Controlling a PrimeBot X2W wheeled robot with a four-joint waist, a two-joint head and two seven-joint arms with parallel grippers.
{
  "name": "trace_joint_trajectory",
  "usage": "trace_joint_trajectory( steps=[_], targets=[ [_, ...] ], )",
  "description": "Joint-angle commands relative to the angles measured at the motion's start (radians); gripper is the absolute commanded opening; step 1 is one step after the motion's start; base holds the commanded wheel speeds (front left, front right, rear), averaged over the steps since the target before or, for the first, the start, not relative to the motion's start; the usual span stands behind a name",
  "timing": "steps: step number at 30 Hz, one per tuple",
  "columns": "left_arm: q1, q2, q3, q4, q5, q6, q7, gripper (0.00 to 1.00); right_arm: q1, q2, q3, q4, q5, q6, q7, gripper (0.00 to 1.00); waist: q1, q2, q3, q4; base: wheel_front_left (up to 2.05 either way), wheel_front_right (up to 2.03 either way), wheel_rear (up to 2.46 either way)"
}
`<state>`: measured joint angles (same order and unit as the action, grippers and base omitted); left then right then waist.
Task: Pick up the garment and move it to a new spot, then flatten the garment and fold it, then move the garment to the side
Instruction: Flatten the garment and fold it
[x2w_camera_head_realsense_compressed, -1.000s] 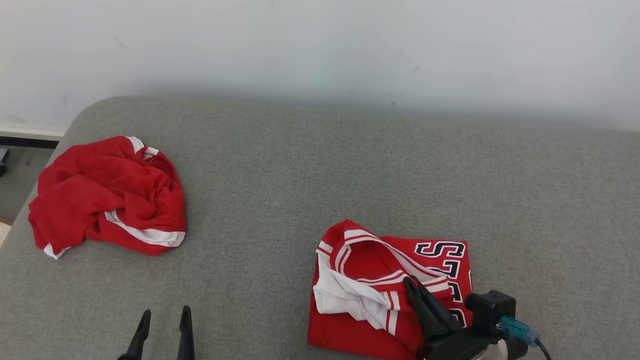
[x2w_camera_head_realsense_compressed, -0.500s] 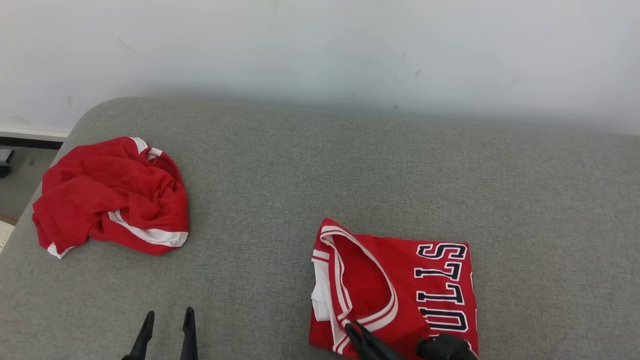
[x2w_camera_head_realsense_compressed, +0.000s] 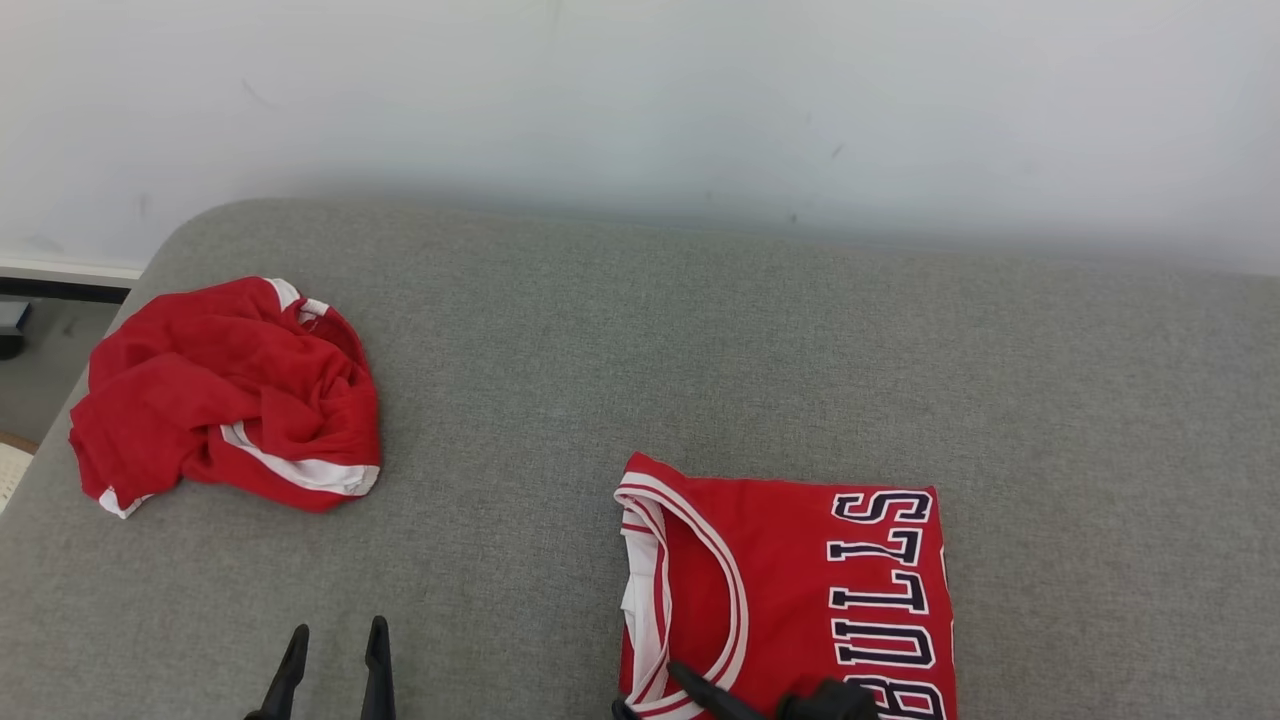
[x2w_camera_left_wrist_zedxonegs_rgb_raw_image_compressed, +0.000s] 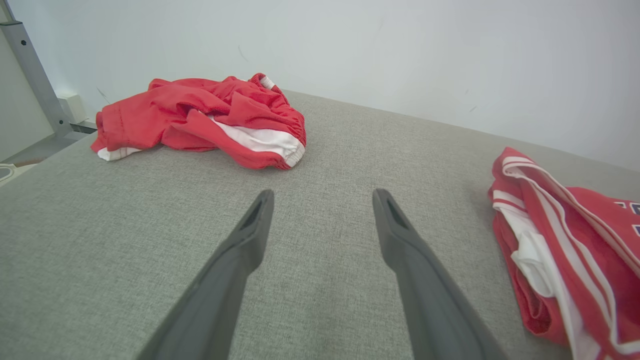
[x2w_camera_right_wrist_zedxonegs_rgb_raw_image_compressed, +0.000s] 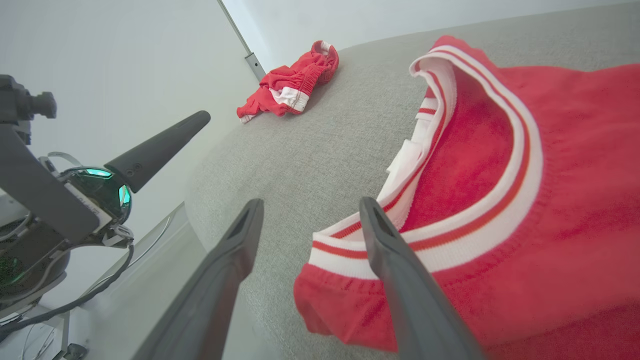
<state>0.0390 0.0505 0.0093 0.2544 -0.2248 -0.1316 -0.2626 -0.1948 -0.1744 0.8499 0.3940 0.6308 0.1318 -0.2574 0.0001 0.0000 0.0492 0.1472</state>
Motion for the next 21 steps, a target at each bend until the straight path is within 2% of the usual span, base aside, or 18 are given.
trace_joint_trajectory(
  steps=[1,8,16,17,18,19,21],
  targets=[
    [-0.001,0.000,0.005,0.002,-0.001,0.002,-0.004,1.00,-0.010,-0.006,-0.002,-0.011,0.003,-0.002,-0.007,1.00,-0.0001,0.0000,-0.001,-0.002,0.00,0.00,0.00],
    [0.012,0.000,0.014,-0.005,0.001,0.002,-0.004,1.00,0.015,-0.015,-0.148,-0.145,-0.049,-0.002,-0.008,1.00,-0.0001,0.0000,-0.002,-0.015,0.00,0.00,0.00],
    [0.007,0.000,0.017,-0.016,0.008,0.002,-0.004,1.00,0.079,-0.005,-0.417,-0.201,-0.152,-0.002,-0.008,1.00,-0.0001,0.0000,0.004,-0.021,0.00,0.00,0.00],
    [0.006,0.000,0.017,-0.017,0.009,0.002,-0.004,1.00,0.089,-0.003,-0.448,-0.201,-0.171,-0.002,-0.008,0.94,-0.0001,0.0000,0.005,-0.021,0.00,0.00,0.00],
    [0.004,0.000,0.020,-0.020,0.010,0.002,-0.004,1.00,0.108,0.004,-0.503,-0.198,-0.197,-0.002,-0.008,0.34,-0.0001,0.0000,0.007,-0.021,0.00,0.00,0.00],
    [0.004,0.000,0.021,-0.021,0.010,0.002,-0.004,1.00,0.118,0.006,-0.525,-0.196,-0.210,-0.002,-0.008,0.00,-0.0001,0.0000,0.008,-0.021,0.00,0.00,0.00],
    [0.004,0.000,0.023,-0.023,0.012,0.002,-0.004,1.00,0.133,0.011,-0.563,-0.186,-0.233,-0.002,-0.008,0.00,-0.0001,0.0000,0.009,-0.022,0.00,0.00,0.00]
  ],
)
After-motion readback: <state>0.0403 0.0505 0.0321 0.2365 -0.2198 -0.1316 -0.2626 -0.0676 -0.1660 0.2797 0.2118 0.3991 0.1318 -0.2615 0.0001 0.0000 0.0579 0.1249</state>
